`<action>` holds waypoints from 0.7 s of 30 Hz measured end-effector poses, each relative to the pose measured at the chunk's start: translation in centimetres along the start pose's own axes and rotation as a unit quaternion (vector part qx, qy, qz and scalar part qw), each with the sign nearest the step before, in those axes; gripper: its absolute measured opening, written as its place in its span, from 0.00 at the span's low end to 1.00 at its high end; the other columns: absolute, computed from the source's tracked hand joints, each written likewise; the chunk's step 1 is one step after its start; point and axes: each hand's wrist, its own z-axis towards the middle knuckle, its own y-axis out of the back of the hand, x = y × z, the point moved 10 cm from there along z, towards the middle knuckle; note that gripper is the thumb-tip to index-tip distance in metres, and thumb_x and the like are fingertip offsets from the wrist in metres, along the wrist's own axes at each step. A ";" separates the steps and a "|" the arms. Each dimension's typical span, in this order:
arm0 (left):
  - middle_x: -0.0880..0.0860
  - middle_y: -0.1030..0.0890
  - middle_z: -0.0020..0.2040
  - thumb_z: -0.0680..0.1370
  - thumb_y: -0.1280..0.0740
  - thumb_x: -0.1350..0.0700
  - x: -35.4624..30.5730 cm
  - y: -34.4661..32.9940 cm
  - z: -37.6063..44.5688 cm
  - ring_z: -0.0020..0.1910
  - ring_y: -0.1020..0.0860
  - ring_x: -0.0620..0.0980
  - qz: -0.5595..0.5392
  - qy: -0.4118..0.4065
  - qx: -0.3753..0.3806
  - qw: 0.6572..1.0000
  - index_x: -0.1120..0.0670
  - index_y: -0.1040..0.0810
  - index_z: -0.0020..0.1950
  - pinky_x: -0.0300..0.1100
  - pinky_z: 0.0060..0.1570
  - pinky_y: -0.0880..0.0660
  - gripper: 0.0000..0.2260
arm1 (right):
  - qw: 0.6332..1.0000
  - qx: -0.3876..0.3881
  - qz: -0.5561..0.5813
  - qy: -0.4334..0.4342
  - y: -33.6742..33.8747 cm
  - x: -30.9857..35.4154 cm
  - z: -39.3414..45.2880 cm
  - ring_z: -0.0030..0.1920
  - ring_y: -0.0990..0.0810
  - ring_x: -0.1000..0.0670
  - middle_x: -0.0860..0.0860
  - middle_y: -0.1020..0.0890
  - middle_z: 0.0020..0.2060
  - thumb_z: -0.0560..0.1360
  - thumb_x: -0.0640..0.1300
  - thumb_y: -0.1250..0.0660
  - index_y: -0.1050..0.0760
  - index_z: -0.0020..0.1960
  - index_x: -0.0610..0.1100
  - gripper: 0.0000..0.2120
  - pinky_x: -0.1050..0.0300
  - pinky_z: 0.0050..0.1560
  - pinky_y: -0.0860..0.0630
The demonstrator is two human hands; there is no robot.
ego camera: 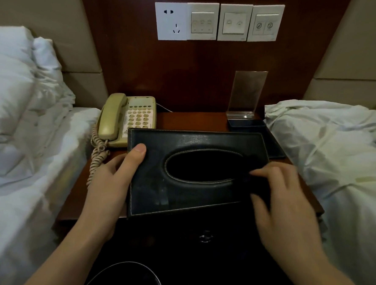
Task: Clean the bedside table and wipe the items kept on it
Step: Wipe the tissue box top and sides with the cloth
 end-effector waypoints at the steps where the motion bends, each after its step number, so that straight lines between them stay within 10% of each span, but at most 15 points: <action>1: 0.52 0.11 0.47 0.69 0.31 0.38 -0.1 -0.1 -0.1 0.47 0.12 0.51 0.002 -0.008 -0.001 1.000 0.51 0.15 0.55 0.46 0.47 0.21 0.22 | 1.000 -0.009 -0.007 -0.027 0.5 -1.1 0.0 0.50 0.24 0.48 0.54 0.31 0.56 0.70 0.42 0.31 0.29 0.56 0.51 0.16 0.58 0.39 0.32; 10: 0.52 0.12 0.51 0.72 0.27 0.36 0.3 -0.4 -0.3 0.52 0.13 0.54 -0.002 -0.010 -0.015 1.000 0.50 0.14 0.56 0.59 0.61 0.21 0.22 | 0.988 0.081 0.036 0.125 -4.1 11.9 -1.6 0.49 0.23 0.54 0.56 0.31 0.57 0.68 0.48 0.32 0.35 0.58 0.56 0.21 0.64 0.33 0.27; 21: 0.49 0.12 0.51 0.68 0.31 0.30 1.6 0.2 -0.1 0.51 0.13 0.50 0.007 0.036 0.011 0.999 0.49 0.17 0.60 0.53 0.60 0.20 0.29 | 0.993 0.093 0.004 0.077 -3.5 8.0 -1.4 0.40 0.26 0.56 0.55 0.33 0.55 0.66 0.44 0.27 0.34 0.56 0.55 0.24 0.71 0.26 0.35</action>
